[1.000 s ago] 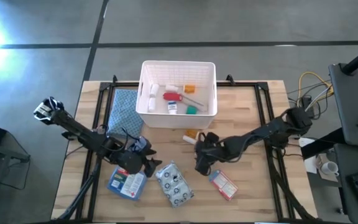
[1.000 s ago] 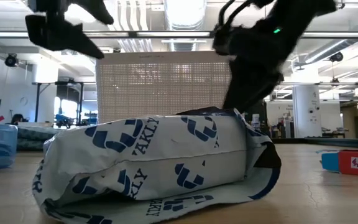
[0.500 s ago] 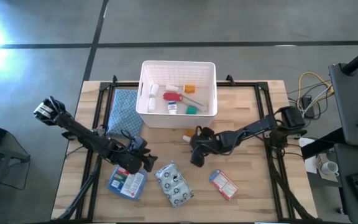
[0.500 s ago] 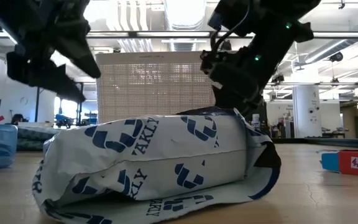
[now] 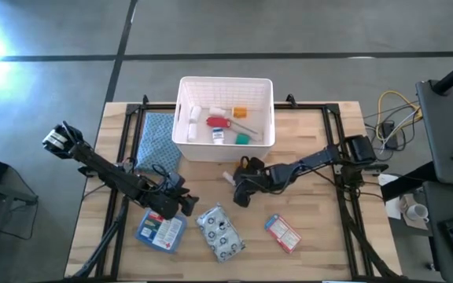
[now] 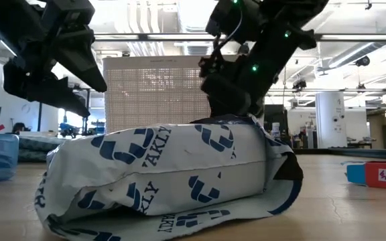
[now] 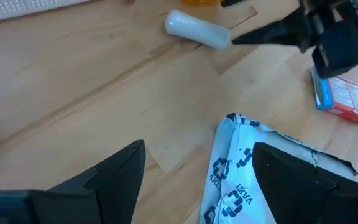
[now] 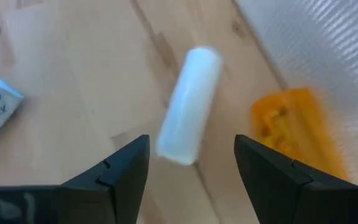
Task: Pick & place medical supplies in basket/bin
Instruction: Put the white rolled gauze in the white bin
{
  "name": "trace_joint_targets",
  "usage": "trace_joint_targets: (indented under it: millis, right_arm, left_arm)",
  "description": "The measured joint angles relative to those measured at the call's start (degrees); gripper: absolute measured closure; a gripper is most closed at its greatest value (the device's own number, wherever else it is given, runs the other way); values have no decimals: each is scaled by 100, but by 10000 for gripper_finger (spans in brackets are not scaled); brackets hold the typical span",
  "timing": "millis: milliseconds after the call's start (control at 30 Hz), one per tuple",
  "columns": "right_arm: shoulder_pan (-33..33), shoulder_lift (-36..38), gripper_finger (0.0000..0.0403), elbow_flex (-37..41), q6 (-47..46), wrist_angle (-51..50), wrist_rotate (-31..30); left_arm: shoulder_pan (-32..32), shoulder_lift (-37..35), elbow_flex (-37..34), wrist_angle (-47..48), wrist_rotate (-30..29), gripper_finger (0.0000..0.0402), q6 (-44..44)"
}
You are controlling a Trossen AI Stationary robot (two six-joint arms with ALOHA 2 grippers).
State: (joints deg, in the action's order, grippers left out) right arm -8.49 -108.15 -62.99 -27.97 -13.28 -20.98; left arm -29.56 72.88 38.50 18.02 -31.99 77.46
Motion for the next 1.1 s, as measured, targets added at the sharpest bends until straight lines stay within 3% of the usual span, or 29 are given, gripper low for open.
trace_joint_targets:
  millis: [300,500,767,900,1100]
  right_arm:
    - [92,-89,179,-271,45,73,-16]
    - [90,-650,179,-559,-29,325,154]
    - [87,-1201,185,-1389,138,-495,170]
    - [102,-1221,221,-1654,210,-493,162]
    - [105,-1216,309,-2028,393,-506,152]
  left_arm:
    - [0,0,0,14,-7,127,3]
    - [0,0,0,17,-9,127,3]
    - [2,0,0,-3,-9,127,118]
    - [2,0,0,-66,-4,127,128]
    - [-2,0,0,-100,20,127,130]
